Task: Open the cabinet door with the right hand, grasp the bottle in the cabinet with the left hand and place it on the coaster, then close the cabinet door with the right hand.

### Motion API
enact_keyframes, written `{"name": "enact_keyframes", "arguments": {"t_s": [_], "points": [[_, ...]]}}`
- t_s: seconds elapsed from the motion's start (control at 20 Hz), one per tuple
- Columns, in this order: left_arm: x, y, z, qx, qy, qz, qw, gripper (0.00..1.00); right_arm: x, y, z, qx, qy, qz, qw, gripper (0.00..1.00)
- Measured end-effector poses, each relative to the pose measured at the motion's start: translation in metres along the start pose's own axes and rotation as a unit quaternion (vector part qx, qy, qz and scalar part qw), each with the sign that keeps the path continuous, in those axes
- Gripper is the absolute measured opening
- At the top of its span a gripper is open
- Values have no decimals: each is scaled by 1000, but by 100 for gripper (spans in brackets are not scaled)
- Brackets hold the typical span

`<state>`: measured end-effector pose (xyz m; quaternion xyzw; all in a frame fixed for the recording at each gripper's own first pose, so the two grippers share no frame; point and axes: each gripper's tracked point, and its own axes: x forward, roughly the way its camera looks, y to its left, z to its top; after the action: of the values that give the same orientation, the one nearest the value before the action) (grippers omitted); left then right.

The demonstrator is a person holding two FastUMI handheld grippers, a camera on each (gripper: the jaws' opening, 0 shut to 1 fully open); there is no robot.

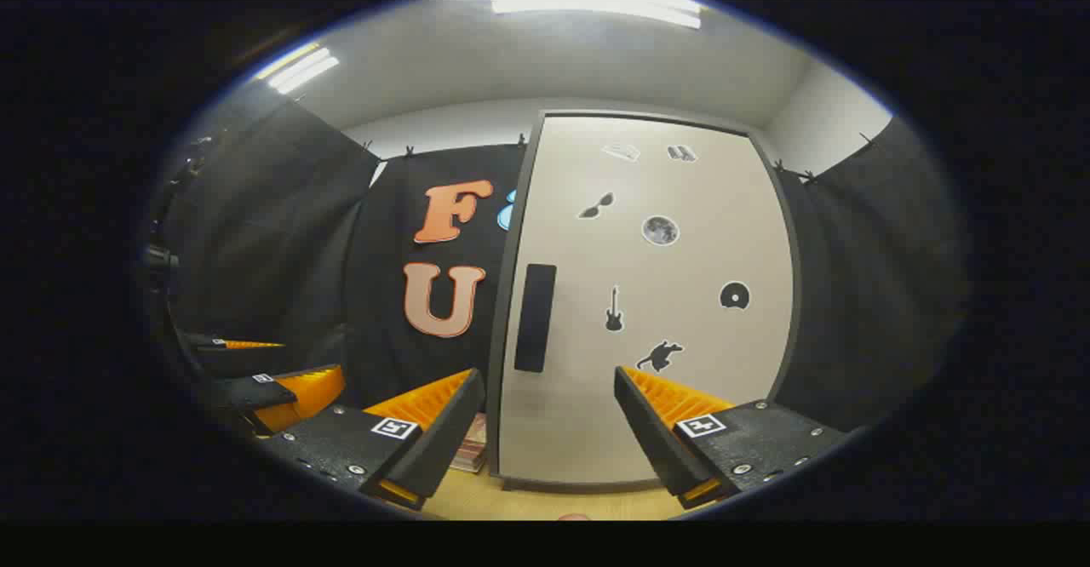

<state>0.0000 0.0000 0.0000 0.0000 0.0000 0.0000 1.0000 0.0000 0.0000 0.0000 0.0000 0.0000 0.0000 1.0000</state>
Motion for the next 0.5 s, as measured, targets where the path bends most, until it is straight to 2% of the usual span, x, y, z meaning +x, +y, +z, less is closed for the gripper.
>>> {"name": "enact_keyframes", "arguments": {"t_s": [0.15,0.5], "points": [[1,3,-1,5,4,-11,1000,97,5,0,-6,4,7,-16,1000,95],[12,8,0,14,-1,-23,1000,97,21,7,-18,19,24,-23,999,94]]}}
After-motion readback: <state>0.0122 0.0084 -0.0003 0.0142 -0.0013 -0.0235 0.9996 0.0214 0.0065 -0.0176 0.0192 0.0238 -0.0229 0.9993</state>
